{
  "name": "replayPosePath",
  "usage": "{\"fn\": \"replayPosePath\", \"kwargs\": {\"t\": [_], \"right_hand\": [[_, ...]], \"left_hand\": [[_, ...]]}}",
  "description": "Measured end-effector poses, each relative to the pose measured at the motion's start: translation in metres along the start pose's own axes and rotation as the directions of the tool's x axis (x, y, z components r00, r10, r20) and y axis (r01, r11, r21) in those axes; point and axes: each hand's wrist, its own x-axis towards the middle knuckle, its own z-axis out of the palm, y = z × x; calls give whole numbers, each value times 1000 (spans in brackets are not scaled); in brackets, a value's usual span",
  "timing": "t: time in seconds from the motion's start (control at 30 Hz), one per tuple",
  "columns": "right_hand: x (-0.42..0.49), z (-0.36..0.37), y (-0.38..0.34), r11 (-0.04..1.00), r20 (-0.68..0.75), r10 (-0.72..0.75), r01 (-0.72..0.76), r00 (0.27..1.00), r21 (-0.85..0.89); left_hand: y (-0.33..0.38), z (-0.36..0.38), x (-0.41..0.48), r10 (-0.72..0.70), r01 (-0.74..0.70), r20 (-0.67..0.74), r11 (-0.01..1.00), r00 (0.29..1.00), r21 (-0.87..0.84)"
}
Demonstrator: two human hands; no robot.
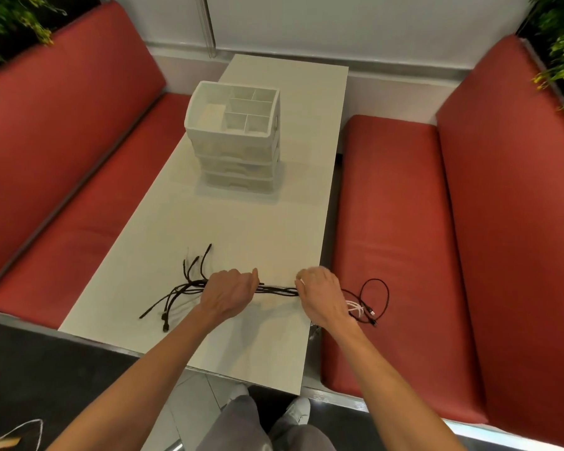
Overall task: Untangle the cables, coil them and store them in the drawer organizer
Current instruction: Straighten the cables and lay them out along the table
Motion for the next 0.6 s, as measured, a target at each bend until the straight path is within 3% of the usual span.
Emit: {"fn": "replayPosePath", "kwargs": {"t": [0.07,0.17,0.27,0.33,0.4,0.47,0.53,0.6], "right_hand": [[8,-2,-20,984,-10,7,-5,1000,178],[15,-22,-74,941,172,-93,31,981,337],[24,-35,-105,911,389,37,-191,921,365],[28,-38,-107,935,383,49,-178,922,308],[32,-42,-105,964,339,8,-98,941,248],[34,-48,-102,979,283,-35,-23,958,201],[35,-56,-101,984,232,-46,3,972,179],[36,-62,-100,988,180,-56,28,982,152]], "left_hand": [[0,-5,-6,15,-14,26,1000,1000,-14],[9,-18,-4,1,0,33,999,999,-52],[13,-38,-1,15,-11,29,992,999,-126],[8,-49,-4,28,-8,66,958,997,-288],[-1,-53,-5,34,55,151,832,988,-552],[-7,-51,-2,62,125,210,630,976,-767],[-7,-53,4,85,174,244,482,966,-858],[-5,-57,12,115,165,240,449,964,-878]]}}
